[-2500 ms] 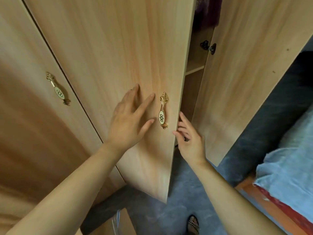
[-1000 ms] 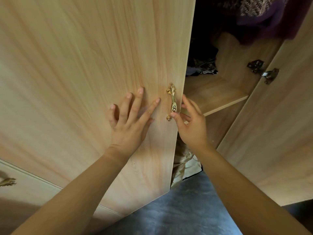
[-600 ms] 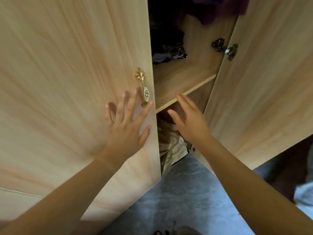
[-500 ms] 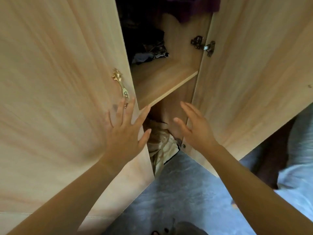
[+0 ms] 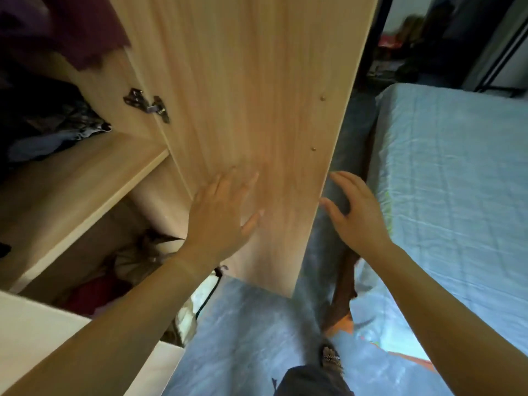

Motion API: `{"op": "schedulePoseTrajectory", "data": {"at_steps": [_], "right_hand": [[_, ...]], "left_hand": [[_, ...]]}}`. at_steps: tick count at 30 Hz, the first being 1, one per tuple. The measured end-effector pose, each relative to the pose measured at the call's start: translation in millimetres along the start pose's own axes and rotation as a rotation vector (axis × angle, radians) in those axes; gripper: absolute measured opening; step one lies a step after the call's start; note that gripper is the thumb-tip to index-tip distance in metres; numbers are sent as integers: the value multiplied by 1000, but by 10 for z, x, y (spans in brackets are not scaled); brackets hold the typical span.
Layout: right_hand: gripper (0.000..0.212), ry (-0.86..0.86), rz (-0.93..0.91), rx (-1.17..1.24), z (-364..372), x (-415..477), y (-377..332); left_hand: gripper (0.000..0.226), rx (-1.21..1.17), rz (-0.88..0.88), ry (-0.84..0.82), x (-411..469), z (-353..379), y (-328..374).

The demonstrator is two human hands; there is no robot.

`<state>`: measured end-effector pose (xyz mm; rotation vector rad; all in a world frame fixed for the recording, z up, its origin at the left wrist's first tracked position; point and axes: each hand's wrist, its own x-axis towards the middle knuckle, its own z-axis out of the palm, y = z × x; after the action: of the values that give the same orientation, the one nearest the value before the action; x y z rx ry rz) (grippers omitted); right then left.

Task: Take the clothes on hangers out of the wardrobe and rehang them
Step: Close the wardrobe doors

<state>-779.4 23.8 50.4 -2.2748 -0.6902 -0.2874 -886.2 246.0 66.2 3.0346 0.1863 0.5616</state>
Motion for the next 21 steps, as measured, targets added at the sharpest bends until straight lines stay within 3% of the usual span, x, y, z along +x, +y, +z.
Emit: {"op": "schedulePoseTrajectory", "data": {"at_steps": [5,9,15,21], "right_hand": [[52,-16,-109,49,-269,789,688],[55,-136,-218,123,-239,1202,984],[47,-363,-360,323,22,1305,1081],[32,-394,-400,476,132,1214,1093]], "left_hand": [[69,22,-28,234,1018,229,730],[84,-185,-183,434,1439,245,1053],[91,-220,-260,504,1530,316,1189],[95,-196,-302,507,1540,298,1222]]}}
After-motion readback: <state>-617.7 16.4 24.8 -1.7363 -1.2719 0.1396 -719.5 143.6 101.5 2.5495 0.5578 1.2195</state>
